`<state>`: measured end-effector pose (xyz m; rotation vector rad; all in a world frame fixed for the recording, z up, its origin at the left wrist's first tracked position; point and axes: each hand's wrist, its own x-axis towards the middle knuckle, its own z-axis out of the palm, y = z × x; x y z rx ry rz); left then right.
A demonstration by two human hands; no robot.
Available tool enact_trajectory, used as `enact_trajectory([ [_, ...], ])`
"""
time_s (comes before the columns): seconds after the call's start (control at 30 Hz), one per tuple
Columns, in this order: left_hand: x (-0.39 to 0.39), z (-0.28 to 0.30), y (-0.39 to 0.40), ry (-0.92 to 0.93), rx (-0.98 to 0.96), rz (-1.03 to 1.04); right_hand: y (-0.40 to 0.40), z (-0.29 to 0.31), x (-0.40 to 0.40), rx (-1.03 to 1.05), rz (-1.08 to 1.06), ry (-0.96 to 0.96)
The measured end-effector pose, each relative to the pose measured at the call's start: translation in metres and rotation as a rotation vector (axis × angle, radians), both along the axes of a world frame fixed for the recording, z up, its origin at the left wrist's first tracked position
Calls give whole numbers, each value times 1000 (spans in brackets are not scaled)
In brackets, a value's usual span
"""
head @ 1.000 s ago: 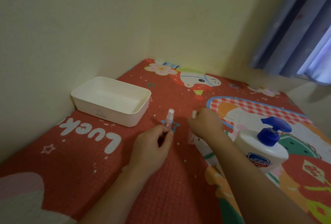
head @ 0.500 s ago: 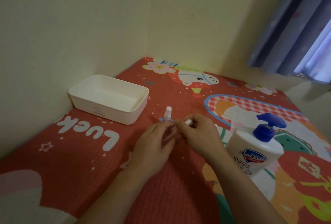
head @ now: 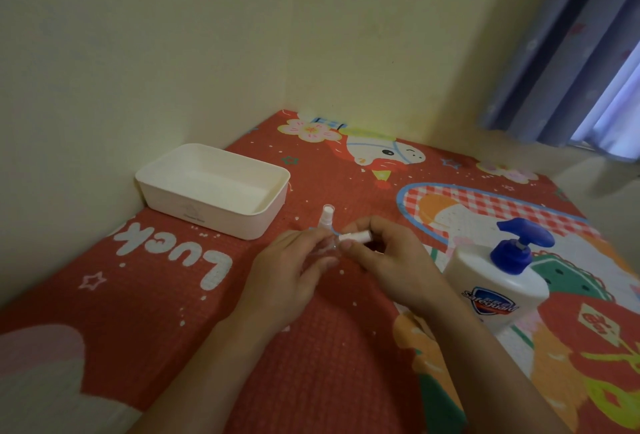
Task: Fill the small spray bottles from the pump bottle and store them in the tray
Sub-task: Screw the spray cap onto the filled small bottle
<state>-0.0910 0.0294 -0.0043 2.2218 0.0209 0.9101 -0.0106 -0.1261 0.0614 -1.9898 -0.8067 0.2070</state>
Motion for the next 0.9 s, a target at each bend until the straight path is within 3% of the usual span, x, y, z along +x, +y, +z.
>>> enact_trajectory([
  [0.13,2,-3,-2,-3,56,30,-2,5,-4,31,55,40],
  [0.33,3,-5,0,-12,100,48,14,3,-7,-122,-258,101],
  [0.47,3,-6,1,-5,119,46,6,1,-8,-75,-181,64],
  [0.63,4,-7,2,-3,111,82,0,0,-6,51,20,148],
  [0.9,3,-7,4,1,128,80,14,4,-13,-14,-215,212],
])
